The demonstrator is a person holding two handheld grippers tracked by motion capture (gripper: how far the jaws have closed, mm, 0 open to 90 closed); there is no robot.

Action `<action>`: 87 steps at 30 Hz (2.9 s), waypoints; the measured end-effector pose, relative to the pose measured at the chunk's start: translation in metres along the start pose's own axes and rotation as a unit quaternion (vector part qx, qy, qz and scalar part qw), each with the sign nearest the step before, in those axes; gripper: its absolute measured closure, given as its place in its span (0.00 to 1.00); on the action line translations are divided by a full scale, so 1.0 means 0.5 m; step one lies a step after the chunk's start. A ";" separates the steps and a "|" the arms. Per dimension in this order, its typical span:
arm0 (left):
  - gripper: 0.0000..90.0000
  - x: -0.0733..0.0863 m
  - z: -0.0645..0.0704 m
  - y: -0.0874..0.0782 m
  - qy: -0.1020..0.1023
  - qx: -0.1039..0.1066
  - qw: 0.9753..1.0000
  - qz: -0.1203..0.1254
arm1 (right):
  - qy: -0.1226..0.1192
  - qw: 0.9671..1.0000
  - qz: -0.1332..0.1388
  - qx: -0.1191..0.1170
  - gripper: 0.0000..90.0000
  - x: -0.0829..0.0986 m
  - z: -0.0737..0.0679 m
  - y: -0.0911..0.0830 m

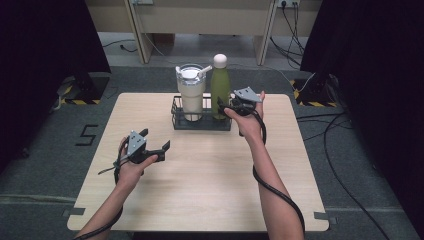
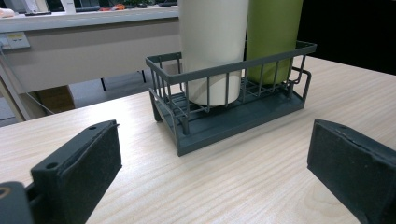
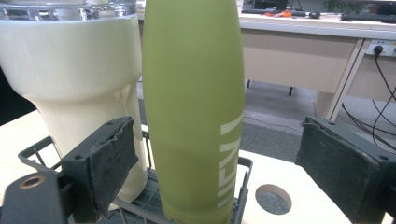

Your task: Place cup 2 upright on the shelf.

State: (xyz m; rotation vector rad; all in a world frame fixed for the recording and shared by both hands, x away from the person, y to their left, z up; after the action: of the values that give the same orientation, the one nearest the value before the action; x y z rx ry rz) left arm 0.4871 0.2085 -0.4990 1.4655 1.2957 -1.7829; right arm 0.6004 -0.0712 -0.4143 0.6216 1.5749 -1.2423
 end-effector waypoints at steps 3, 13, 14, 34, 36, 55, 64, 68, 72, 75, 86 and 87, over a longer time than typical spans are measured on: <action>0.02 0.000 0.000 0.000 0.001 0.000 1.000 0.000 | -0.002 1.000 -0.001 0.001 0.13 0.005 0.002 -0.008; 0.02 0.002 -0.001 0.000 -0.001 -0.001 1.000 -0.001 | -0.002 1.000 -0.010 0.004 0.14 0.033 0.017 -0.034; 0.02 0.003 -0.001 0.000 0.000 -0.001 1.000 -0.002 | -0.003 1.000 -0.011 0.006 0.14 0.036 0.018 -0.037; 0.03 0.009 -0.001 0.000 0.000 -0.001 1.000 -0.006 | -0.003 1.000 -0.025 0.006 0.14 0.100 0.032 -0.092; 0.03 0.008 0.000 0.000 -0.001 -0.001 1.000 -0.006 | 0.000 1.000 -0.027 0.006 0.14 0.108 0.034 -0.096; 0.03 0.008 -0.001 -0.001 -0.005 0.000 1.000 -0.006 | -0.001 0.999 -0.038 0.017 0.15 0.169 0.055 -0.140; 0.03 0.009 0.000 -0.001 -0.005 0.000 1.000 -0.006 | 0.000 0.999 -0.045 0.025 0.15 0.205 0.069 -0.163; 0.03 0.010 0.001 0.000 -0.004 0.000 1.000 -0.007 | 0.004 0.998 -0.048 0.027 0.15 0.226 0.075 -0.173; 0.03 0.011 0.002 0.000 -0.003 0.000 1.000 -0.008 | 0.005 0.998 -0.053 0.032 0.15 0.250 0.081 -0.182; 0.03 0.012 0.002 0.001 -0.003 0.000 1.000 -0.009 | 0.007 0.998 -0.053 0.032 0.15 0.264 0.082 -0.190; 0.03 0.017 0.003 0.003 -0.001 0.000 1.000 -0.012 | 0.010 0.998 -0.048 0.039 0.16 0.298 0.090 -0.207; 0.03 0.017 0.003 0.003 -0.001 0.000 1.000 -0.012 | 0.009 0.998 -0.048 0.040 0.16 0.299 0.090 -0.208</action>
State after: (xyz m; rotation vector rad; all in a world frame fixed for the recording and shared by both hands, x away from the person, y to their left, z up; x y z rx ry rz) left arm 0.4852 0.2080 -0.5075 1.4531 1.3187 -1.7992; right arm 0.4743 -0.1748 -0.5068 0.6153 1.5922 -1.3798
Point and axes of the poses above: each handheld gripper's, and its own axes: y roughly forward along the jaws, x roughly out of its underside, z roughly to its right, the point moved 7 cm from there along y, roughly forward along the jaws, and after that the axes turned 11 degrees about -z, right-handed, at the moved point
